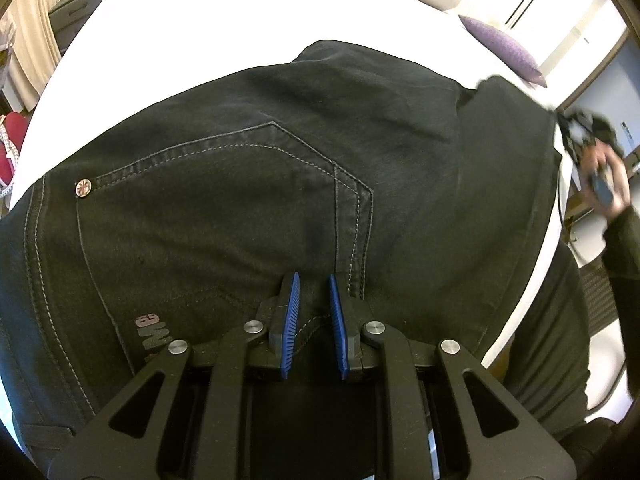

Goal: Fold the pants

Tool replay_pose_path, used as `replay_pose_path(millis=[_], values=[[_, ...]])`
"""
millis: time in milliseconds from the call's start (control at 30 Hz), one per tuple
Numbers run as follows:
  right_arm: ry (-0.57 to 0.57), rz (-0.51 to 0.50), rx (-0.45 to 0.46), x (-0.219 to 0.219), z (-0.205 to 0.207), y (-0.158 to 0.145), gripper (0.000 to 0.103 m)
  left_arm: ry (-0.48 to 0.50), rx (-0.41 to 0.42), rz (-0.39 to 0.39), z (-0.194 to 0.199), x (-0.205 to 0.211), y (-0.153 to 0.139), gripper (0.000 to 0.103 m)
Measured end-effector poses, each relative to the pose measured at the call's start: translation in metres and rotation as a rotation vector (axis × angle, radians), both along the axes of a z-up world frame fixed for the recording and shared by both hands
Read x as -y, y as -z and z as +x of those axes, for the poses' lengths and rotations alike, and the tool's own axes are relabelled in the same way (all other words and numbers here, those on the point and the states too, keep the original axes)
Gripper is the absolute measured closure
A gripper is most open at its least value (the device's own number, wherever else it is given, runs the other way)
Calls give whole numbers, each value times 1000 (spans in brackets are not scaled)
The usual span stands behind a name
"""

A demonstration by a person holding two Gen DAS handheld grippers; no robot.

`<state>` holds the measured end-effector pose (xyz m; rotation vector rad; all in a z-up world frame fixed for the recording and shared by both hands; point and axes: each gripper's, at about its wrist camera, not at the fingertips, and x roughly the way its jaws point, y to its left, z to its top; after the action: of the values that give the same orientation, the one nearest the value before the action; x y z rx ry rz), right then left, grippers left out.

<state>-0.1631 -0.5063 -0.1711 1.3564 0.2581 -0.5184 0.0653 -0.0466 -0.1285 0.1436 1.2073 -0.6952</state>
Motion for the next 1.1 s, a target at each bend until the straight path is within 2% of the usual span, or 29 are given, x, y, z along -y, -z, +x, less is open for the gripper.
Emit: replay_pose_path(millis=[67,133,300,433,767,967,1033,1067,1100], values=[[35,46,-25,-3,-21,22,98,-5,-1,3,-1,3,0,87],[42,59,12,-5,-28,30,100,-8,-2,9,-2,5,-1,87],[14,98,46,7,-21,28,95,-12,7,35,-2,9,-2,87],[-12,70,3,19,-20,25,96,-27,12,36,-3,10,-4,87],[131,102,8,-3,-46,32,97,-40,20,34,-5,11,-3,87],[85,82,-42,0,-50,34,99,-47,22,9,-3,5,-1,87],[90,56,-90,-3,-55,20,96,-49,23,3,-3,3,-2,87],[115,-1,-137,-5,-59,5,86,-51,23,1,-4,2,-2,87],[141,-71,-198,-8,-62,-14,60,-53,24,-1,-4,1,-2,87]])
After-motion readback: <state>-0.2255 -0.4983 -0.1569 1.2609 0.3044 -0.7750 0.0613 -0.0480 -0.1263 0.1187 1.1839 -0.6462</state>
